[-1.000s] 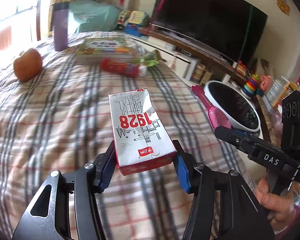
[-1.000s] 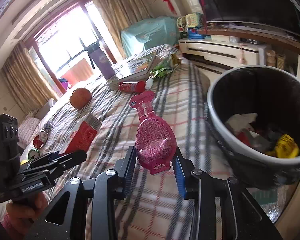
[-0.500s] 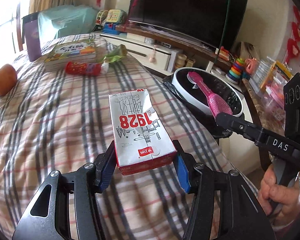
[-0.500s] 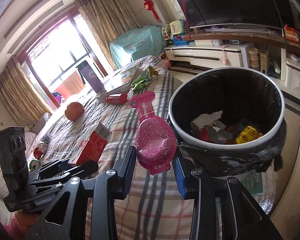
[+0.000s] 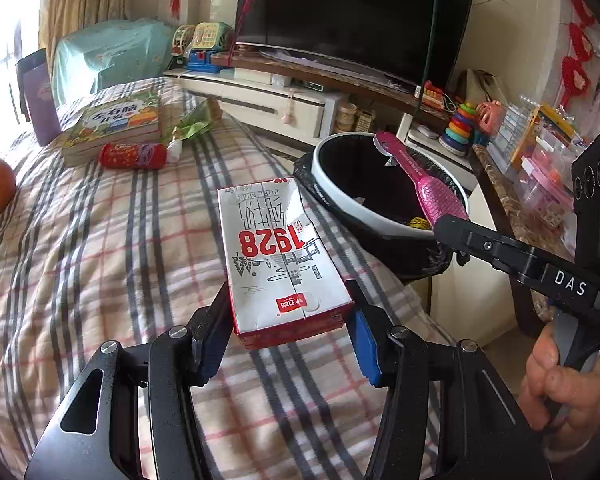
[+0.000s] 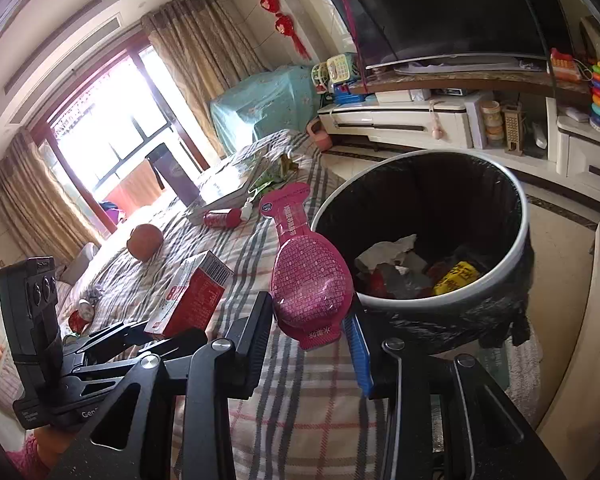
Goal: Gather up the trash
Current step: 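Carry the milk carton and pink bottle over the black bin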
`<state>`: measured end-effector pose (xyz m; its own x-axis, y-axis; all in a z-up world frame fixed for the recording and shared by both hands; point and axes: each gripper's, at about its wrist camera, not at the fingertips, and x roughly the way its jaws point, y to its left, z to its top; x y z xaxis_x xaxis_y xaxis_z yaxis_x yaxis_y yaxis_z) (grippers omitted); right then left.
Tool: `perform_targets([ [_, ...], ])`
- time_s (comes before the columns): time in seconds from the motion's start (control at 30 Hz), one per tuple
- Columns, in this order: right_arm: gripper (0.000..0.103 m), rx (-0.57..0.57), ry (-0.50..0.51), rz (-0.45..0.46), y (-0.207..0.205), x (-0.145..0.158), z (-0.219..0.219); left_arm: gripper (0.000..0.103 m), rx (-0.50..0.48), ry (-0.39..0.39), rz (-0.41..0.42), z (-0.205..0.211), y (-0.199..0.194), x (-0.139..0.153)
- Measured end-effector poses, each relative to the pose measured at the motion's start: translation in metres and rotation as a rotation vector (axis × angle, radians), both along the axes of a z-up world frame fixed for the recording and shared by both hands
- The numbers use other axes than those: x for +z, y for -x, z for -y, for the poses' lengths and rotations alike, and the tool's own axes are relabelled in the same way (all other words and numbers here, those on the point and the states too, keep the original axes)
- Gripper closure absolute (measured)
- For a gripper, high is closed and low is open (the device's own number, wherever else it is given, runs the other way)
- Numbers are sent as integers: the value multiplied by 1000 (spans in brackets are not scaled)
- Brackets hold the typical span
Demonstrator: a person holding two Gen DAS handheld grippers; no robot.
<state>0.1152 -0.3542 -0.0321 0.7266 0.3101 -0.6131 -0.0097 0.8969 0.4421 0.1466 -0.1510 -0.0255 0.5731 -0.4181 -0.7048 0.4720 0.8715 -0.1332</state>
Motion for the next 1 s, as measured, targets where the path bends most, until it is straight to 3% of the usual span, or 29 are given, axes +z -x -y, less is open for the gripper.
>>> perform_targets([
  [1.0,66,-131,-7,11,8,2,57,51,-90,-24,34,57,-10,16],
])
